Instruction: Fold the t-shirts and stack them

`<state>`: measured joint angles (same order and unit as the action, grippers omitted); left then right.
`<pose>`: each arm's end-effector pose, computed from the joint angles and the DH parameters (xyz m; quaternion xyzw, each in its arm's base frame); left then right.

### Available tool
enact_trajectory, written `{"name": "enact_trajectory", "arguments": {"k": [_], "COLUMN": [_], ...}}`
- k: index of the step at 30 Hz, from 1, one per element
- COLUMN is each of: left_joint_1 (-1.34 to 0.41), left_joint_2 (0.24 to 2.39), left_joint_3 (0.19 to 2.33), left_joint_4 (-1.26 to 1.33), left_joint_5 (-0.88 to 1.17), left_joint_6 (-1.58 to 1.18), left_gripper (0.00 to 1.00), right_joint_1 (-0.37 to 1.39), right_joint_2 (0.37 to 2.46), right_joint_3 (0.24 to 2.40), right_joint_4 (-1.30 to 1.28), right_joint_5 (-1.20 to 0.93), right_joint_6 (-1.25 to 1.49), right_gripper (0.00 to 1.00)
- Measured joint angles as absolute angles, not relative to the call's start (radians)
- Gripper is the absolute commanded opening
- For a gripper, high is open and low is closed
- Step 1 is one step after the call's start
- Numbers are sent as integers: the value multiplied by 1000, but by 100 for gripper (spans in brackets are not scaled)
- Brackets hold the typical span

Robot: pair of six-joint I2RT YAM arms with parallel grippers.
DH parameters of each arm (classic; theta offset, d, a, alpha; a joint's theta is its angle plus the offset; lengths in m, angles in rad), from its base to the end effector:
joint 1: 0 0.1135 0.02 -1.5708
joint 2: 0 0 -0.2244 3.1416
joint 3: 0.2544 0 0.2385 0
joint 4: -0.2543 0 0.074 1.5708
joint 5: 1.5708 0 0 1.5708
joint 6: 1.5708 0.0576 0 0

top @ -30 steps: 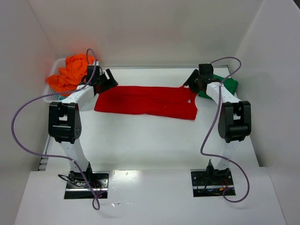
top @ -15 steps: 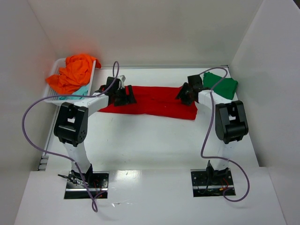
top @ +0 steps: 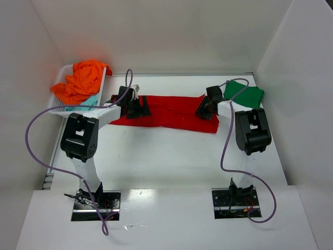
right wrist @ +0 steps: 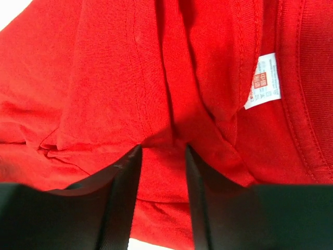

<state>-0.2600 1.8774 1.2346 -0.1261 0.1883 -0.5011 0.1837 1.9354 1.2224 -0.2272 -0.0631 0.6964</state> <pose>0.3860 -0.1139 0.1463 -0.0738 0.9144 -0.2247 0.3287 0.3842 0.0751 0.1114 0.2315 0.9216 0.1592 0.2677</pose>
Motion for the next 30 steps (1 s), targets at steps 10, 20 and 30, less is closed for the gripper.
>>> {"name": "enact_trajectory", "arguments": {"k": [10, 20, 30], "left_joint_1": [-261, -261, -261], "left_joint_2": [1924, 1930, 1936], "left_joint_3": [1235, 1235, 1242], "left_joint_4": [-130, -129, -129], "left_joint_5": [173, 167, 166], "left_joint_6": [-501, -501, -502], "left_gripper": [90, 90, 90], "right_joint_1": [184, 184, 187], "right_joint_2": [1968, 2014, 2079], "right_joint_3": [1256, 1382, 1510], "right_joint_4": [-224, -228, -236], "right_joint_5": [-51, -38, -46], "right_joint_6": [697, 697, 689], "right_gripper": [16, 10, 4]}}
